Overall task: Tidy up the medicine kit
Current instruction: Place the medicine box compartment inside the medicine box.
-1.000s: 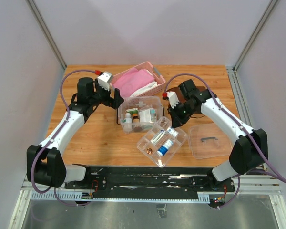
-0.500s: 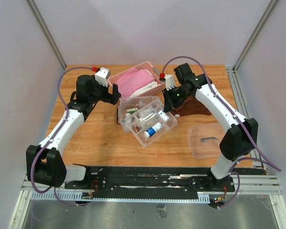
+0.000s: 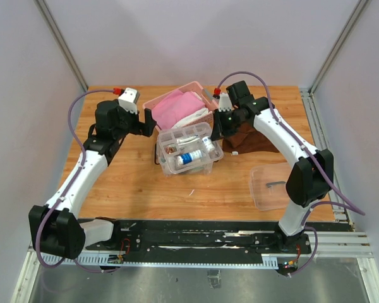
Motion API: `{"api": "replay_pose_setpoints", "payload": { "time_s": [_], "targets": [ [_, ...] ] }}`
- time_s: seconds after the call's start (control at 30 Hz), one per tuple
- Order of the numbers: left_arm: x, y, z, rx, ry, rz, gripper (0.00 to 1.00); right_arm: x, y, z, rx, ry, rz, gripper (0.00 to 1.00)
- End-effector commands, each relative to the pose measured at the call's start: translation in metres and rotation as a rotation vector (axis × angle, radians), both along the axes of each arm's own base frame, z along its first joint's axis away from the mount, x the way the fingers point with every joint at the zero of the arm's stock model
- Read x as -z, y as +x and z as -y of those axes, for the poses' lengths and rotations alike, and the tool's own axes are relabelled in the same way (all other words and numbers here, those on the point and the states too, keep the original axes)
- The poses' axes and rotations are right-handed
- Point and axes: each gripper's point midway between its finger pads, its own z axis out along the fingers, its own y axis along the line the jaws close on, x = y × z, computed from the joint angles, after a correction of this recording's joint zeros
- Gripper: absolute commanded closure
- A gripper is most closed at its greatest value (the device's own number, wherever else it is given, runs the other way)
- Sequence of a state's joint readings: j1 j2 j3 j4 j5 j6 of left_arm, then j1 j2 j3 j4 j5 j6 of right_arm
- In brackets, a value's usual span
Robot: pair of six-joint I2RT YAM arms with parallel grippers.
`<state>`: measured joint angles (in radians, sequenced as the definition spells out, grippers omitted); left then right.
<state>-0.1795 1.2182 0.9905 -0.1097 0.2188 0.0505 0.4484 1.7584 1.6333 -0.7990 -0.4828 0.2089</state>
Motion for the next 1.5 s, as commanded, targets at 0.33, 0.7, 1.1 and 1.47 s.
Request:
{"api": "replay_pose_setpoints", "payload": {
  "time_s": [0.33, 0.7, 1.1, 1.47],
  "targets": [
    [-0.014, -0.014, 0.006, 0.008, -0.061, -0.009, 0.01, 0.003, 0.041, 0.003, 0.274, 0.007, 0.042, 0.99],
    [-0.035, 0.006, -0.022, -0.138, 0.007, 0.143, 0.01, 0.028, 0.033, -0.009, 0.298, -0.026, -0.021, 1.0],
    [-0.013, 0.0, -0.013, -0.087, -0.013, 0.11, 0.01, 0.04, 0.024, -0.021, 0.309, -0.026, -0.057, 1.0],
    [0.003, -0.009, -0.006, -0.039, -0.02, 0.071, 0.01, 0.048, 0.027, -0.016, 0.353, -0.065, -0.017, 1.0]
  ]
}}
